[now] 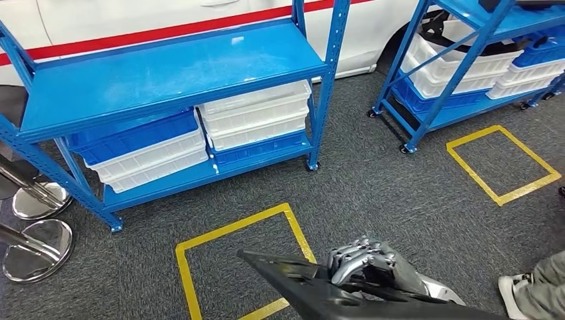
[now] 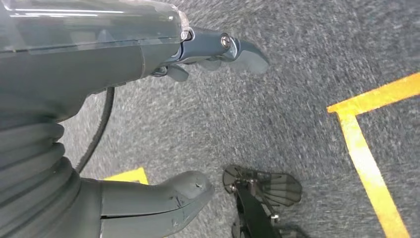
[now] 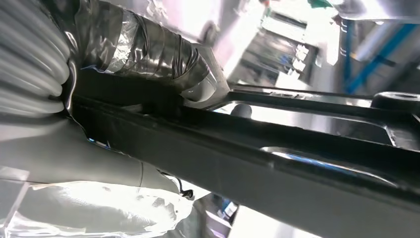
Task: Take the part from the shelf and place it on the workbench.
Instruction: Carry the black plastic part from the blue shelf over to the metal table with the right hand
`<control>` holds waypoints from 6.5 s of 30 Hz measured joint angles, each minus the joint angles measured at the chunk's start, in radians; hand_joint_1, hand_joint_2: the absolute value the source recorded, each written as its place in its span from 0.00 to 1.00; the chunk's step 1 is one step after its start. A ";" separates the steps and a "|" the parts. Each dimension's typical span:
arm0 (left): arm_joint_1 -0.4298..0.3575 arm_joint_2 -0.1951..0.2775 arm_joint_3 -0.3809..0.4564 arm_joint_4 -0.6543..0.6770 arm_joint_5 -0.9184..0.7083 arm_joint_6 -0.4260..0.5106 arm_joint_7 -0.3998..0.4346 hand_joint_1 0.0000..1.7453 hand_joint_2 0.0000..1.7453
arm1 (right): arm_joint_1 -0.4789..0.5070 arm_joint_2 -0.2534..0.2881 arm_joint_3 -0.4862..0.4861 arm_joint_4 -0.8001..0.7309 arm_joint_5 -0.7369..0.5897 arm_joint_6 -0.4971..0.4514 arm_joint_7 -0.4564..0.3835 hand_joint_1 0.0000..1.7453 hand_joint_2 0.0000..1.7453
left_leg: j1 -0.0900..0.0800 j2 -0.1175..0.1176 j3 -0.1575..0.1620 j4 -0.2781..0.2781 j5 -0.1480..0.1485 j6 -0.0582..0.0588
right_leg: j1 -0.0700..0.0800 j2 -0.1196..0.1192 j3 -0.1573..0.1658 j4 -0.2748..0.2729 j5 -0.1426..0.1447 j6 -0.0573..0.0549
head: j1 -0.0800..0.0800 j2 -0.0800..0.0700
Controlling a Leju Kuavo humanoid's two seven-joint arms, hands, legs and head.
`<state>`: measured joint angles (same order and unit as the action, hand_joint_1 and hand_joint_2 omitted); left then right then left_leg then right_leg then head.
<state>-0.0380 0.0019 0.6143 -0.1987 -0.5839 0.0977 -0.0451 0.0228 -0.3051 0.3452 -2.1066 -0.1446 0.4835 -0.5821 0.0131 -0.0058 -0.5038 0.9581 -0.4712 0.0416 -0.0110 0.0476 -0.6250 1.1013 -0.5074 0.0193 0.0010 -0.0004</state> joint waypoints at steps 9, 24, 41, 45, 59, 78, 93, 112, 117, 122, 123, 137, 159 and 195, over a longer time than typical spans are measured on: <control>0.002 0.007 0.045 0.000 0.025 -0.022 -0.007 0.00 1.00 | -0.105 -0.001 0.082 0.112 -0.040 0.034 0.009 1.00 1.00 | -0.008 0.101 -0.010 0.015 -0.004 -0.018 | -0.006 -0.113 0.077 -0.085 0.031 0.002 | 0.000 0.000; 0.016 0.064 0.129 -0.001 0.044 0.010 0.007 0.00 1.00 | -0.106 0.008 0.084 0.088 -0.022 0.010 -0.062 1.00 1.00 | 0.002 -0.066 -0.034 0.057 -0.010 -0.034 | 0.006 0.049 0.058 -0.095 0.051 -0.046 | 0.000 0.000; 0.005 0.096 0.169 -0.007 0.018 -0.018 -0.017 0.00 1.00 | -0.027 0.055 0.079 0.039 -0.032 -0.004 -0.089 1.00 1.00 | -0.007 0.114 0.007 0.013 -0.023 -0.036 | 0.005 -0.113 0.055 -0.092 0.043 -0.018 | 0.000 0.000; -0.005 0.093 0.172 -0.007 0.018 -0.030 -0.026 0.00 1.00 | -0.043 0.073 0.080 0.045 -0.055 0.020 -0.054 1.00 1.00 | 0.001 0.080 -0.011 0.068 -0.069 -0.055 | 0.000 -0.069 0.049 -0.100 0.053 -0.045 | 0.000 0.000; -0.001 0.063 0.185 -0.007 -0.009 -0.044 -0.018 0.00 1.00 | -0.129 0.083 0.093 0.123 -0.112 0.052 0.065 1.00 1.00 | 0.009 -0.050 -0.029 0.038 -0.013 -0.025 | 0.001 0.066 0.017 -0.071 0.056 -0.015 | 0.000 0.000; 0.001 0.020 0.189 -0.007 -0.034 -0.043 0.005 0.00 1.00 | -0.083 0.053 0.094 0.092 -0.097 -0.020 0.043 1.00 1.00 | -0.002 0.018 -0.091 0.233 -0.150 -0.045 | 0.011 -0.046 0.046 -0.105 0.059 -0.057 | 0.000 0.000; 0.004 0.006 0.208 -0.007 -0.045 0.037 0.001 0.00 1.00 | -0.024 0.057 0.089 0.049 -0.079 -0.015 0.023 1.00 1.00 | 0.001 0.013 -0.029 0.038 -0.012 -0.003 | 0.004 -0.020 -0.057 0.093 -0.041 -0.002 | 0.000 0.000; 0.006 0.009 0.250 -0.007 -0.026 -0.062 -0.025 0.00 1.00 | -0.030 0.080 0.090 0.035 -0.089 0.000 0.006 1.00 1.00 | -0.001 0.012 -0.142 0.304 -0.136 -0.049 | 0.014 0.003 0.057 -0.101 0.049 -0.058 | 0.000 0.000; 0.006 0.010 0.253 -0.007 -0.028 -0.064 -0.034 0.00 1.00 | -0.033 0.084 0.090 0.035 -0.096 0.008 0.005 1.00 1.00 | 0.012 -0.080 -0.047 0.063 -0.019 -0.048 | 0.008 0.065 0.042 -0.080 0.043 -0.032 | 0.000 0.000; 0.003 0.013 0.257 -0.007 -0.030 -0.071 -0.035 0.00 1.00 | -0.036 0.089 0.090 0.034 -0.105 0.031 0.009 1.00 1.00 | 0.009 -0.024 -0.041 0.046 -0.009 -0.015 | 0.006 0.023 0.001 -0.017 0.009 -0.006 | 0.000 0.000; 0.003 0.013 0.259 -0.007 -0.030 -0.074 -0.035 0.00 1.00 | -0.038 0.090 0.091 0.034 -0.105 0.035 0.011 1.00 1.00 | 0.006 -0.010 -0.041 0.045 -0.009 -0.010 | 0.007 -0.013 -0.026 0.041 -0.023 -0.003 | 0.000 0.000; -0.006 0.003 0.280 -0.007 -0.019 -0.068 -0.030 0.00 1.00 | -0.048 0.103 0.100 0.037 -0.121 0.041 0.029 1.00 1.00 | -0.009 0.081 -0.026 0.083 -0.063 -0.037 | 0.026 -0.081 0.065 -0.119 0.052 -0.058 | 0.000 0.000; -0.011 -0.018 0.320 -0.007 -0.012 -0.107 -0.064 0.00 1.00 | -0.098 0.109 0.117 0.079 -0.178 0.016 0.099 1.00 1.00 | -0.008 0.063 -0.034 0.048 -0.020 -0.004 | 0.012 -0.053 -0.055 0.123 -0.027 -0.013 | 0.000 0.000; -0.008 -0.042 0.329 -0.007 -0.038 -0.128 -0.084 0.00 1.00 | -0.116 0.116 0.123 0.076 -0.240 0.000 0.132 1.00 1.00 | 0.002 0.120 -0.003 0.034 -0.039 -0.037 | 0.032 -0.119 0.039 -0.092 0.050 -0.035 | 0.000 0.000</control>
<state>-0.0463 -0.0404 0.9436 -0.2056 -0.6220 -0.0301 -0.1295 -0.0929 -0.1889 0.4681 -2.0308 -0.3841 0.4837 -0.4501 0.0149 0.1142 -0.5066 0.9919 -0.5104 0.0050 0.0211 -0.0710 -0.5864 1.0090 -0.4569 -0.0159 0.0014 -0.0004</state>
